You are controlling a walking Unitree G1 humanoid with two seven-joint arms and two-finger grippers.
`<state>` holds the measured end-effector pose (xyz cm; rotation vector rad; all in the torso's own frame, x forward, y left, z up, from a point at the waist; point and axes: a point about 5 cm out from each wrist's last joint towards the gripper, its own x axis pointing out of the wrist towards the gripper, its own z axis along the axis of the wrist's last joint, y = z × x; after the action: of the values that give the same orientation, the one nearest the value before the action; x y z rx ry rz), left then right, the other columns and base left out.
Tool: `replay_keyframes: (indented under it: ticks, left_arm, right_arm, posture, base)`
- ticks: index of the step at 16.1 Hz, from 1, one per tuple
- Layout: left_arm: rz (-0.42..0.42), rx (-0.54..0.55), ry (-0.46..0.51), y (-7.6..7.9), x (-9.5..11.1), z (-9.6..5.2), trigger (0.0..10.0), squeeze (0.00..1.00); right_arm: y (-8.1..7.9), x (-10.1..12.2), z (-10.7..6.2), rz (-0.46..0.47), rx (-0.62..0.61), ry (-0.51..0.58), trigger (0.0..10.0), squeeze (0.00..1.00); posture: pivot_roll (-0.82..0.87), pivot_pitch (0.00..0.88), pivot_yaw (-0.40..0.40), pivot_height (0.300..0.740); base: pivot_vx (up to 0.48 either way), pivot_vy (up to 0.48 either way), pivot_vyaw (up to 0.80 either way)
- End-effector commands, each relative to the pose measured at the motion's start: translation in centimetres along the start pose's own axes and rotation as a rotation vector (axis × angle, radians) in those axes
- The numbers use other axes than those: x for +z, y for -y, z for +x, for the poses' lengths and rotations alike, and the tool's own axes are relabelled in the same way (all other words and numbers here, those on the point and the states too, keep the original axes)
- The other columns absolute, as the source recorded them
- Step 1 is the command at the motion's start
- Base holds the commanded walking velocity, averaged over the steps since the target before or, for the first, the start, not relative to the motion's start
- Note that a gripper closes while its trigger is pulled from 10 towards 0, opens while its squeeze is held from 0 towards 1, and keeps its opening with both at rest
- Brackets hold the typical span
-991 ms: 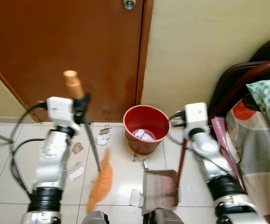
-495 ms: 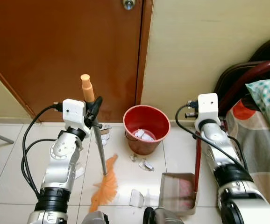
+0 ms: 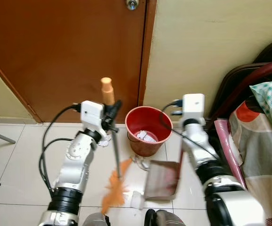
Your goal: Sweep floor
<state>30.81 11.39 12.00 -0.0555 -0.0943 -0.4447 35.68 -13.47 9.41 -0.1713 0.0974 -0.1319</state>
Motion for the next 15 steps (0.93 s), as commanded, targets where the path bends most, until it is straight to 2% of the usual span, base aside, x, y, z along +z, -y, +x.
replay_keyframes:
  ticks: [1,4,6,8,9,12,14,15]
  left_arm:
    - [-0.064,-0.038,0.016,0.8,0.4,0.1,10.0,0.00]
    - [-0.179,-0.122,0.047,2.7,1.4,0.2,10.0,0.00]
    - [-0.261,-0.179,0.085,3.8,2.8,0.3,10.0,0.00]
    - [-0.282,-0.152,0.114,3.2,3.8,0.3,10.0,0.00]
    - [-0.261,-0.092,0.140,2.0,4.3,0.3,10.0,0.00]
    - [-0.182,0.213,0.231,-3.8,6.1,-0.4,10.0,0.00]
    - [-0.162,0.331,0.279,-6.5,7.4,-1.1,10.0,0.00]
    - [-0.157,0.352,0.292,-7.1,7.9,-1.2,10.0,0.00]
  right_arm:
    - [-0.6,0.2,0.0,-0.025,0.011,0.013,10.0,0.00]
    - [-1.8,-0.6,-0.5,-0.035,0.041,-0.001,10.0,0.00]
    - [-2.3,-0.8,-0.7,-0.048,0.057,-0.003,10.0,0.00]
    - [-2.1,-0.8,-0.7,-0.087,0.068,0.009,10.0,0.00]
    - [-1.6,-1.0,-0.7,-0.103,0.075,0.011,10.0,0.00]
    - [0.1,-2.4,-0.9,-0.092,0.063,-0.029,10.0,0.00]
    - [0.7,-2.7,-1.0,-0.083,0.053,-0.043,10.0,0.00]
    - [0.8,-2.7,-1.0,-0.085,0.053,-0.044,10.0,0.00]
  posture:
    - [0.07,0.087,-0.035,0.740]
    - [0.07,0.092,-0.040,0.740]
    - [0.07,0.091,-0.042,0.740]
    - [0.07,0.091,-0.046,0.740]
    - [0.07,0.092,-0.048,0.740]
    - [0.06,0.096,-0.053,0.740]
    - [0.06,0.095,-0.055,0.740]
    - [0.06,0.095,-0.056,0.740]
  base:
    - [0.000,0.000,0.00]
    - [0.000,0.000,0.00]
    - [0.000,0.000,0.00]
    - [0.000,0.000,0.00]
    - [0.000,0.000,0.00]
    - [0.000,0.000,0.00]
    - [0.000,0.000,0.00]
    - [0.000,0.000,0.00]
